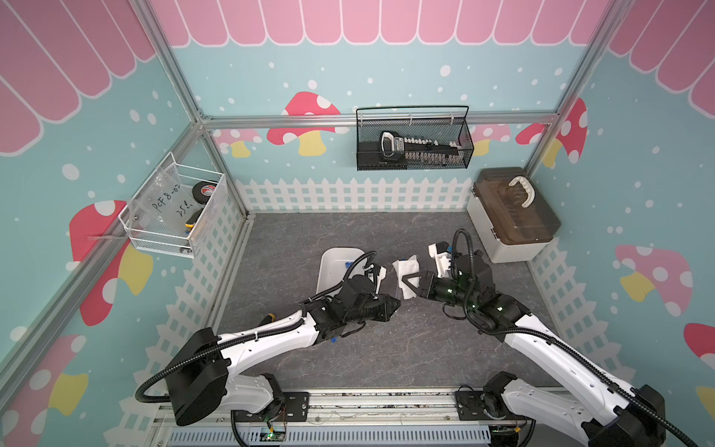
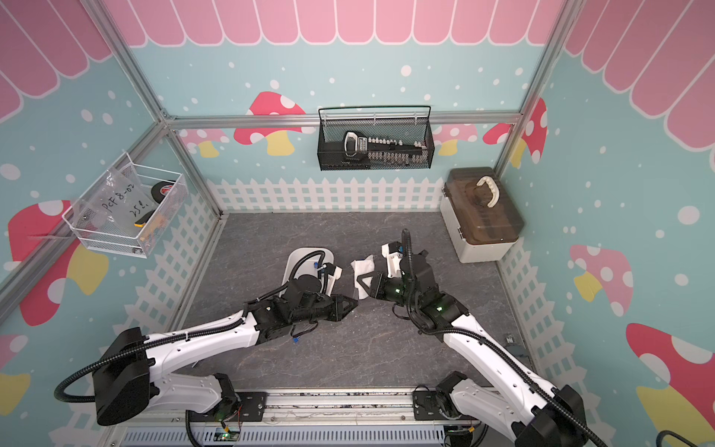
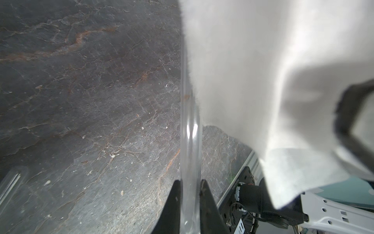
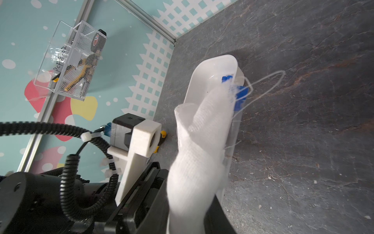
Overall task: Wipe the exteriors of test tubes
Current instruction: Wipe the dirt from the test tube.
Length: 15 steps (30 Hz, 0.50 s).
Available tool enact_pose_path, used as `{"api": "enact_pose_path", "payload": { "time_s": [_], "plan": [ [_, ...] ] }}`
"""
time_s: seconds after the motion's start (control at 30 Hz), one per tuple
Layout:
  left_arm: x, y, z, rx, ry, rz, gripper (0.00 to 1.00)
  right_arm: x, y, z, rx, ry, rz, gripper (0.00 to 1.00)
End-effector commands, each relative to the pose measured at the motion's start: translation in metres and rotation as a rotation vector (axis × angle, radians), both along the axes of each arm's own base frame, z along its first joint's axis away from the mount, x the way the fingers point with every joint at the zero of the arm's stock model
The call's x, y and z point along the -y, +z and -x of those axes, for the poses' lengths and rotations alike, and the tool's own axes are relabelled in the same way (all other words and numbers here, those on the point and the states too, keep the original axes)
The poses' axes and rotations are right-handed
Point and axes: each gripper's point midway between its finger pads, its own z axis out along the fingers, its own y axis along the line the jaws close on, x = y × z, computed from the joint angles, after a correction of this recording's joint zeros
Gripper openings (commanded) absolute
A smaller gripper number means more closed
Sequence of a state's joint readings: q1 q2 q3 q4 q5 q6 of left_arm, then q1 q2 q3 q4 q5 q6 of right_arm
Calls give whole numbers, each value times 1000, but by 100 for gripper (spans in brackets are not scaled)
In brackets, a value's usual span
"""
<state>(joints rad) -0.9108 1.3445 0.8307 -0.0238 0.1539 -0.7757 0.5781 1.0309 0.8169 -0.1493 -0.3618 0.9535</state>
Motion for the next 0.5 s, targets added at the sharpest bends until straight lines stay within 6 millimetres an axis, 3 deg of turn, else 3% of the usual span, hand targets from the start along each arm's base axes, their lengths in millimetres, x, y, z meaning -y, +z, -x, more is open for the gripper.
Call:
{"api": "enact_pose_path", "payload": {
  "time_s": [0.0,0.2,0.47],
  "plan": [
    [-2,5,-3,6,19,24,15,-6,1,2,4,26,-10,24],
    [-7,7,-4,10,34,25,15,9,-24,7,-43,-27,56,26],
    [-10,11,-4,15,38,32,15,18,-36,9,-64,-56,108,26]
  ]
}}
